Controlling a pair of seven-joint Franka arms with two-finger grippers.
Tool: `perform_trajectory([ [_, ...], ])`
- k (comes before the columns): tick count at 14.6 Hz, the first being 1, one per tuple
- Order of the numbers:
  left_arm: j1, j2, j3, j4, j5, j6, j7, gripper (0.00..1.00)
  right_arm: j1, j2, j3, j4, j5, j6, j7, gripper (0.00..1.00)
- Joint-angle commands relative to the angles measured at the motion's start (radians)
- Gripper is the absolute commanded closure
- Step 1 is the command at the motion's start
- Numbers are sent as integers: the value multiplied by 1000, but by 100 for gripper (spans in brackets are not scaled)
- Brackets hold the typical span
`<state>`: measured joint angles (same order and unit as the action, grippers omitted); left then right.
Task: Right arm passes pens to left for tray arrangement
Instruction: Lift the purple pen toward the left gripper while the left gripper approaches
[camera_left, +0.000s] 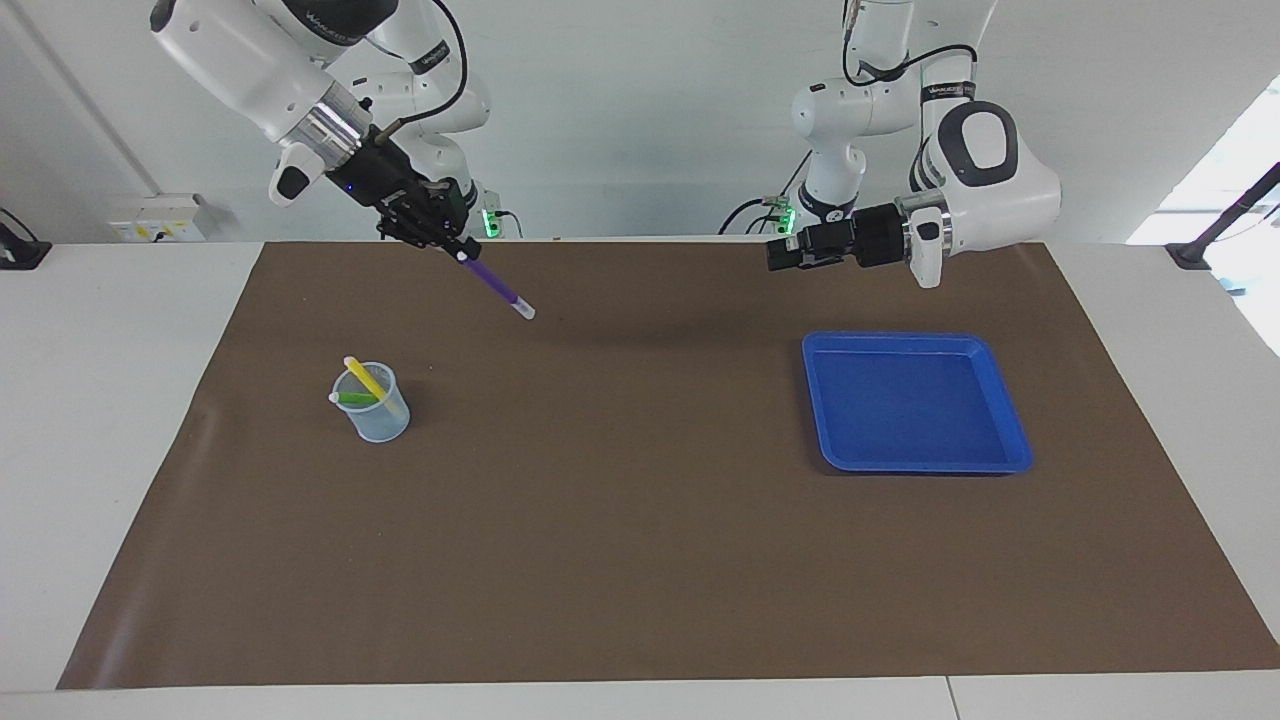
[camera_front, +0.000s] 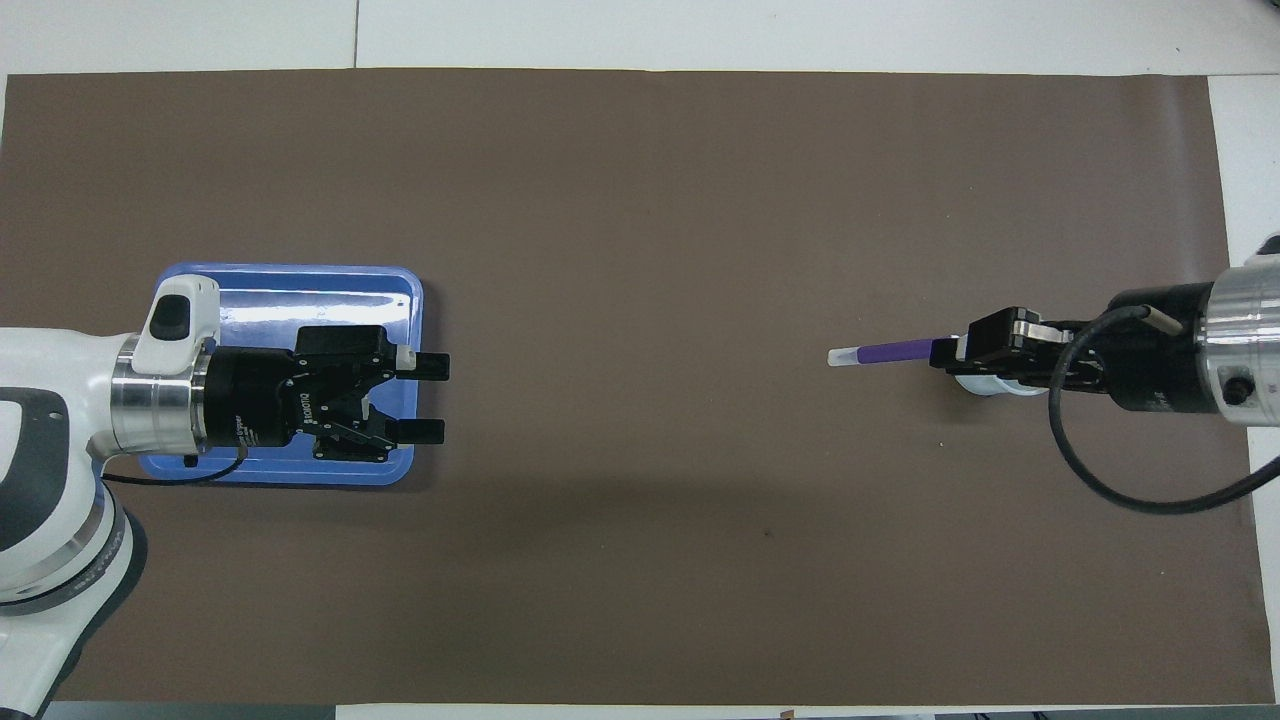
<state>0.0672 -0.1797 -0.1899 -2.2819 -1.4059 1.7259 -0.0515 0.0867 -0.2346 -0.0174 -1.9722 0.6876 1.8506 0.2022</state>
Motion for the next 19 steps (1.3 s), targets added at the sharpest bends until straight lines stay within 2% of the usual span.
perform_trajectory([
  [1,-59,-34,1,-57,-100,84,-54,0,1,1,11,-8,133,28,31,100],
  [6,-213,-27,1,-56,-275,262,-139,0,39,-12,44,-51,323,152,88,100],
  [10,-266,-23,-2,-50,-384,349,-175,0,129,5,44,-70,427,309,138,100],
  [13,-358,-23,-3,-45,-588,490,-176,0,153,20,44,-70,493,337,149,100],
  [17,-363,-6,-5,-13,-584,482,-180,0,160,26,45,-71,495,335,164,100],
  [19,-363,20,-5,34,-538,491,-188,0,171,34,45,-73,495,335,166,100],
])
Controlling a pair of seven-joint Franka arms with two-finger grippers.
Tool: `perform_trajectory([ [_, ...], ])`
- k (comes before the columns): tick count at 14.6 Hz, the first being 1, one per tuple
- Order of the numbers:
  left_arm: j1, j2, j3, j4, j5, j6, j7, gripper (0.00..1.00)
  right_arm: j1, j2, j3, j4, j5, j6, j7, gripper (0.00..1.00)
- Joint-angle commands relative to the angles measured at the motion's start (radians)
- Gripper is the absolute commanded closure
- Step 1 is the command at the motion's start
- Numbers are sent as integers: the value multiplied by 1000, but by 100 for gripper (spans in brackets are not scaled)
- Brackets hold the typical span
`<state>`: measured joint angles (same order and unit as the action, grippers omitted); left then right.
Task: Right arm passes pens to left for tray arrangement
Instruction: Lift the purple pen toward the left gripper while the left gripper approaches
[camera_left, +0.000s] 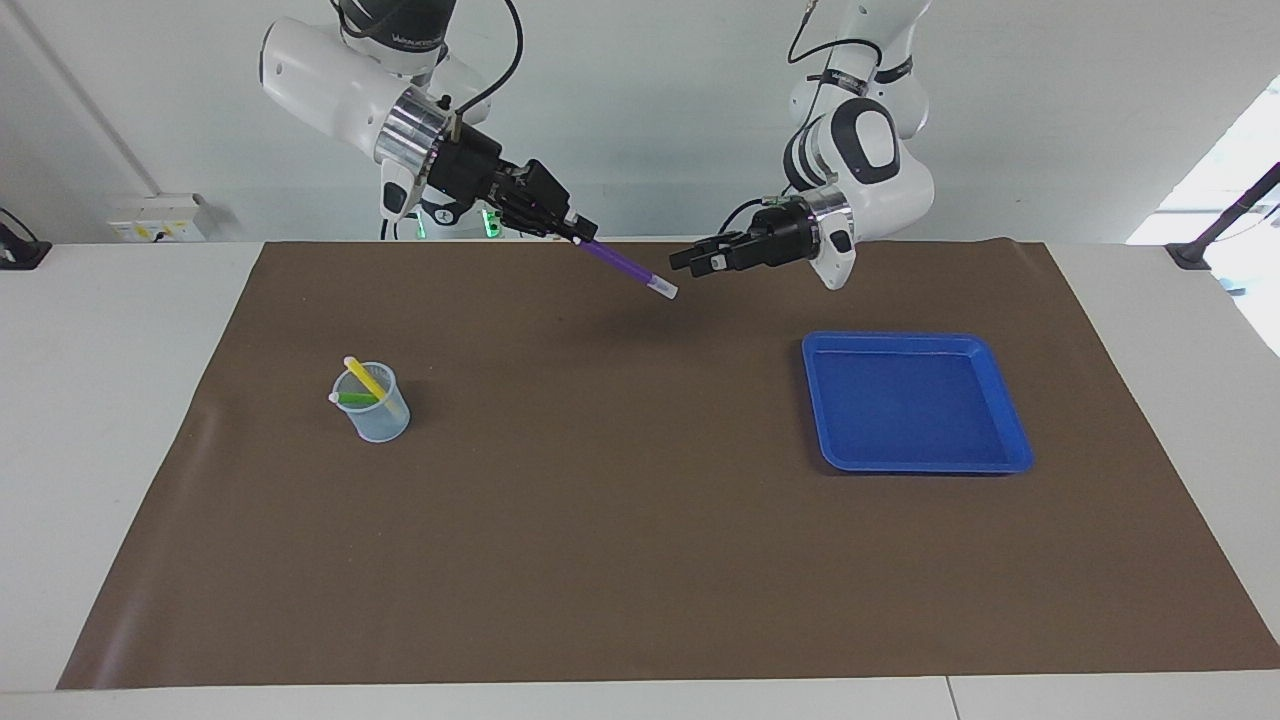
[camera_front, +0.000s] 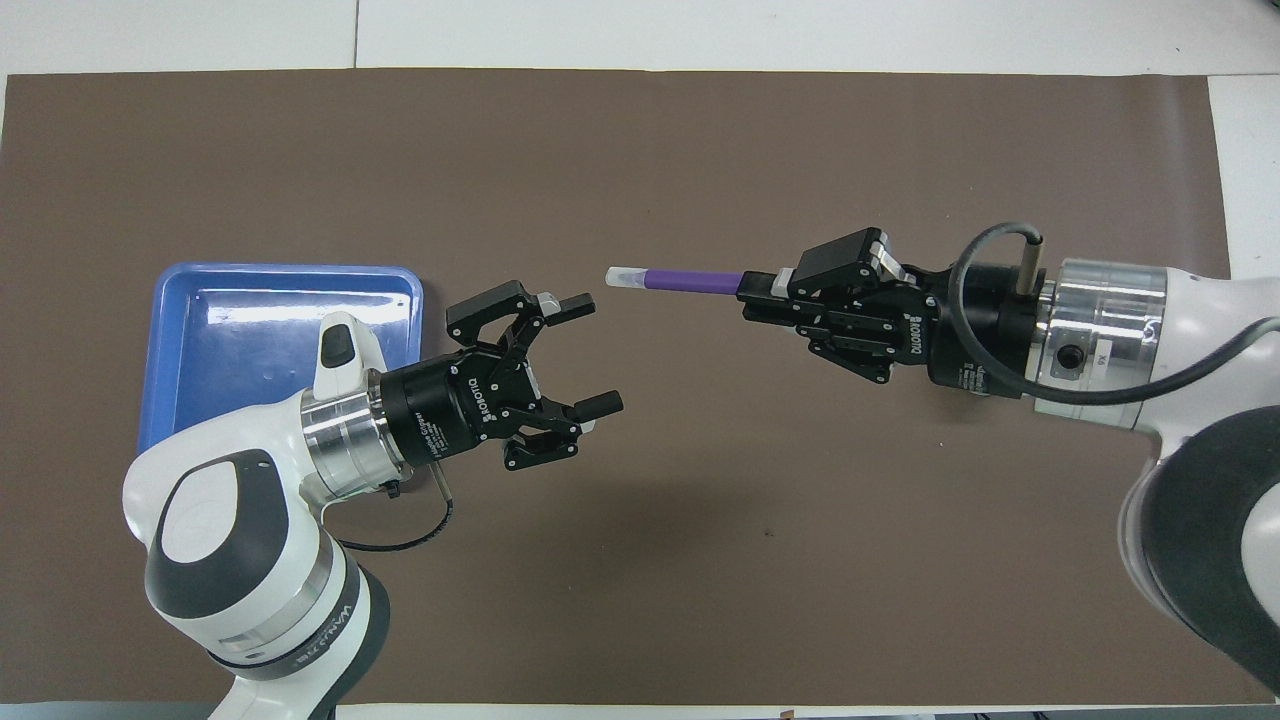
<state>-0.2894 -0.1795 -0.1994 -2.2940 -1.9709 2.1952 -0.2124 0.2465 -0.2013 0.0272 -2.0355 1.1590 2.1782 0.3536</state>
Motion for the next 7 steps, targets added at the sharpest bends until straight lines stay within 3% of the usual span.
perform_trajectory([
  [1,-8,43,2,80,30,46,-54,1,13,11,0,-9,24,9,15,100],
  [3,-8,86,-24,140,49,115,-74,4,30,22,0,-8,24,26,15,100],
  [7,-16,104,-34,143,119,123,-62,9,97,23,-1,-8,24,90,50,100],
])
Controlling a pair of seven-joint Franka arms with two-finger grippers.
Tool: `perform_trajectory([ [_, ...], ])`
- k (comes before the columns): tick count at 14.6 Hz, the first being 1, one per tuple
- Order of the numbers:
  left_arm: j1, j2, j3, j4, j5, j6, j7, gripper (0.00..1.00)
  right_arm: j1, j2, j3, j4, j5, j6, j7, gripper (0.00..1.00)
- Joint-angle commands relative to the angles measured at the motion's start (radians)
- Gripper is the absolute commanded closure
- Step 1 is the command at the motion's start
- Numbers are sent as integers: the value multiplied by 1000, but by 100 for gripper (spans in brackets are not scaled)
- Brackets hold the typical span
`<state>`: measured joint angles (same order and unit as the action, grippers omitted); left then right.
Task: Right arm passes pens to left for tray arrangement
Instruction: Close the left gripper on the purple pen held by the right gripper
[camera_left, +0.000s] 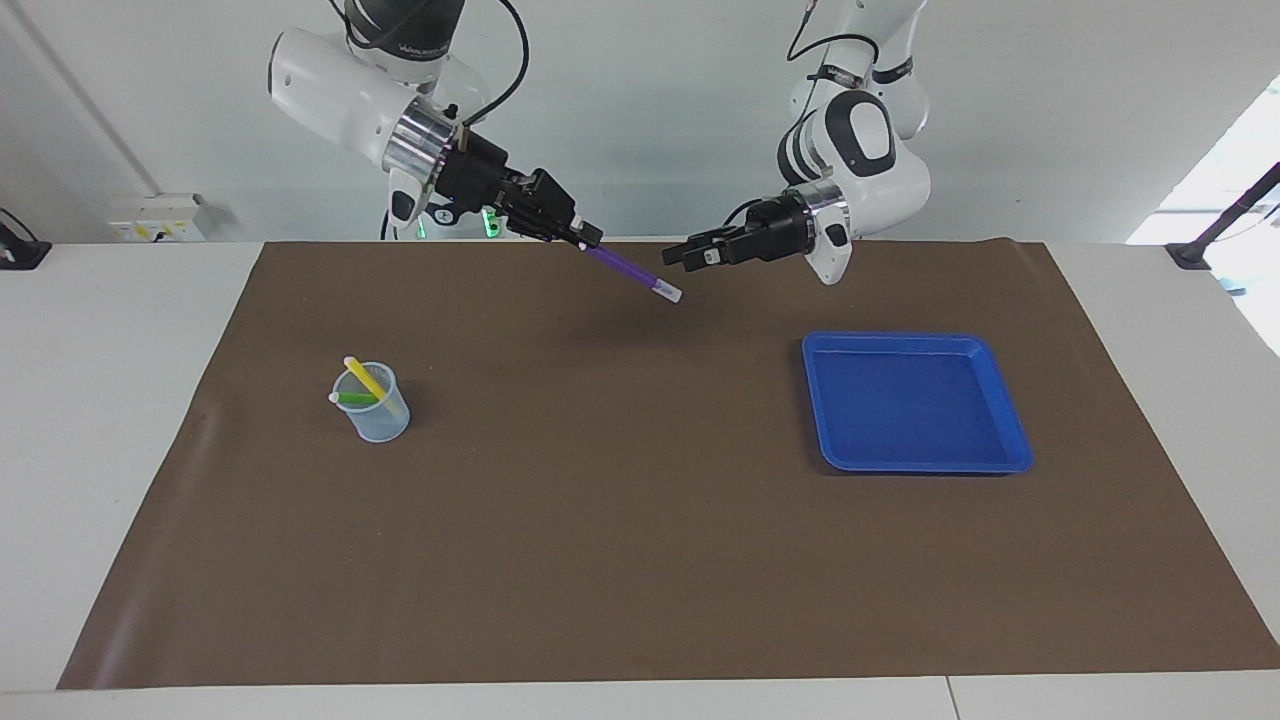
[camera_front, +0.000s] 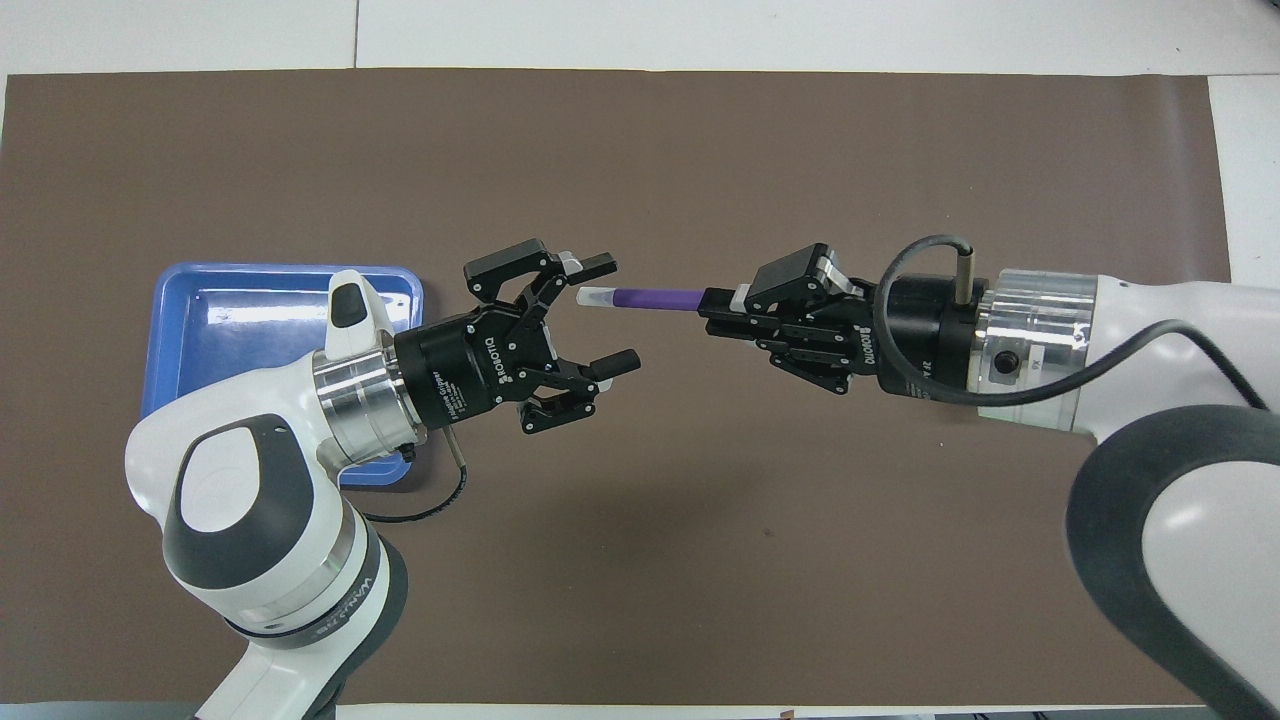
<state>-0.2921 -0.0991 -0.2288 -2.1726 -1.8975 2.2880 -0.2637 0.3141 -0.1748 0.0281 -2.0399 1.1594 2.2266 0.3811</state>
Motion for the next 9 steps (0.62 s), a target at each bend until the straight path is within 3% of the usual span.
perform_trajectory([
  [1,-18,24,-4,17,48,24,-11,11,31,-3,-2,-3,23,48,24,100],
  [5,14,22,-1,22,49,-27,-26,16,31,-2,0,-3,23,48,27,100],
  [9,18,13,0,19,49,-28,-54,28,31,-2,0,-3,20,48,30,100],
])
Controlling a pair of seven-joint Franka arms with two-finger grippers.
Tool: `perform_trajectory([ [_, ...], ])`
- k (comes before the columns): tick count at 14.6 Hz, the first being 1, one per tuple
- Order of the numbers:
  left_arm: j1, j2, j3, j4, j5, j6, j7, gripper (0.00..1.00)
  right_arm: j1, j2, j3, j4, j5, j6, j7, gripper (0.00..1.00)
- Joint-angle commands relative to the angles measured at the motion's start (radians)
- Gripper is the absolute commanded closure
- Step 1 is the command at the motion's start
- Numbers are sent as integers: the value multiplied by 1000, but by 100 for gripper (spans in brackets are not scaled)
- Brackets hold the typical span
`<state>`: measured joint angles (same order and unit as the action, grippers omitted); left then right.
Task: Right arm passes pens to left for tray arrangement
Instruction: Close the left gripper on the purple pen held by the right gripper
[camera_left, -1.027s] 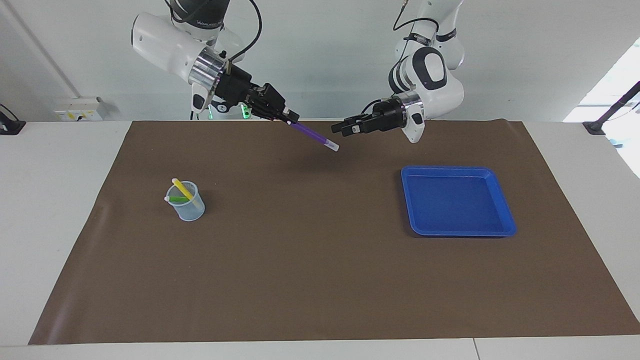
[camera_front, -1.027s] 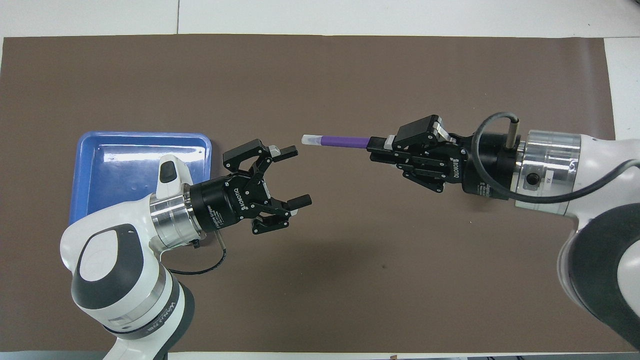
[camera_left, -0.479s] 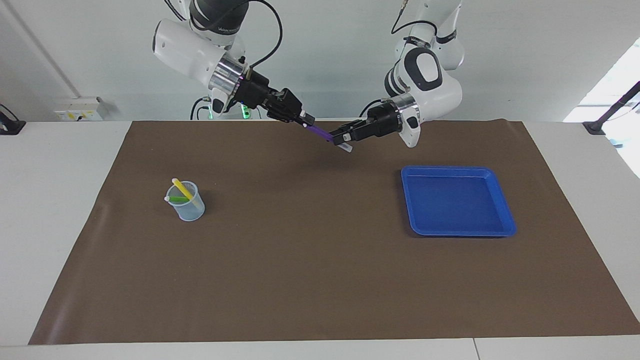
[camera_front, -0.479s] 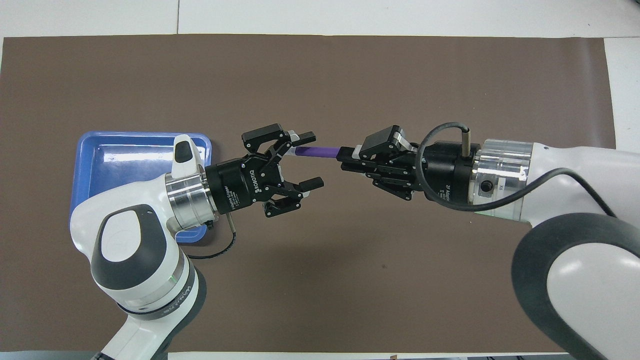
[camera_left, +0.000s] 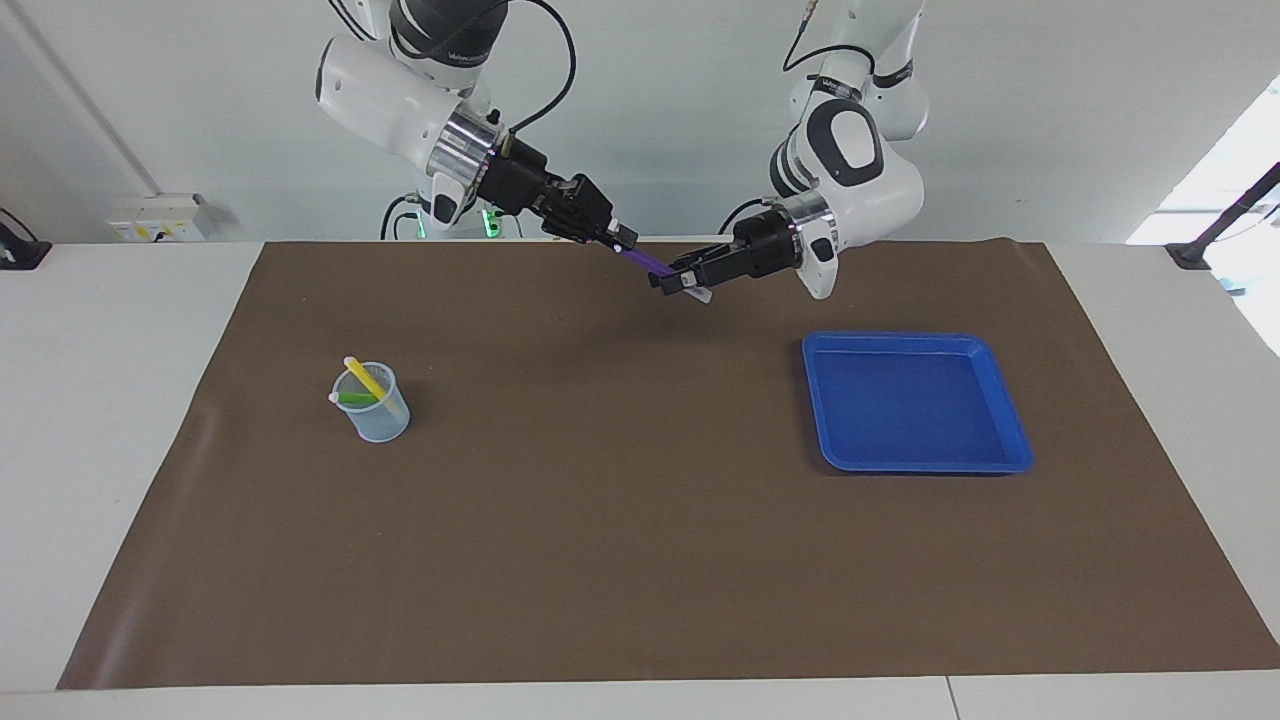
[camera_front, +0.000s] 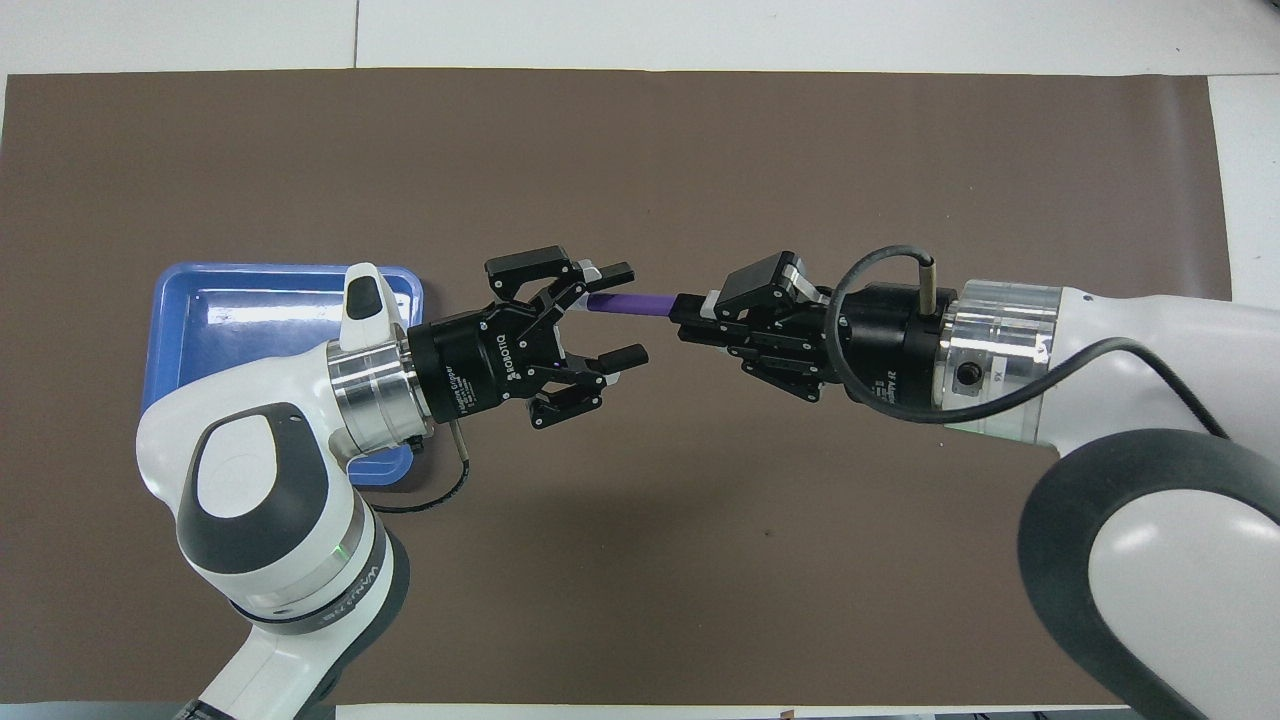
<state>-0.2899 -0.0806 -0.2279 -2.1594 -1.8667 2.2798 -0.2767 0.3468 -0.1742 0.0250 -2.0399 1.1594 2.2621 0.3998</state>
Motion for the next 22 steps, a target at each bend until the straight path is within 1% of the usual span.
perform_trajectory([
  [1,14,-8,-1,6,18,-16,-48,32,-2,-2,3,-3,20,13,11,100],
  [5,23,-21,4,4,18,-22,-82,38,-2,-2,3,-5,10,13,14,100],
  [8,21,-33,5,3,20,-14,-102,39,0,-4,3,-9,5,13,14,100],
  [10,20,-33,4,0,21,-9,-101,46,0,-5,3,-16,-1,13,13,100],
  [12,21,-34,5,-4,23,-17,-102,56,0,-8,3,-28,-13,13,13,100],
  [14,20,-36,4,-5,23,-13,-101,63,0,-10,3,-29,-30,13,13,100],
  [17,20,-36,4,-10,23,-9,-101,71,0,-10,3,-31,-32,13,13,100],
  [21,6,-45,-2,-27,23,35,-91,71,0,-10,3,-29,-37,13,14,100],
  [22,8,-45,-2,-27,23,27,-91,75,0,-10,3,-31,-37,13,14,100],
])
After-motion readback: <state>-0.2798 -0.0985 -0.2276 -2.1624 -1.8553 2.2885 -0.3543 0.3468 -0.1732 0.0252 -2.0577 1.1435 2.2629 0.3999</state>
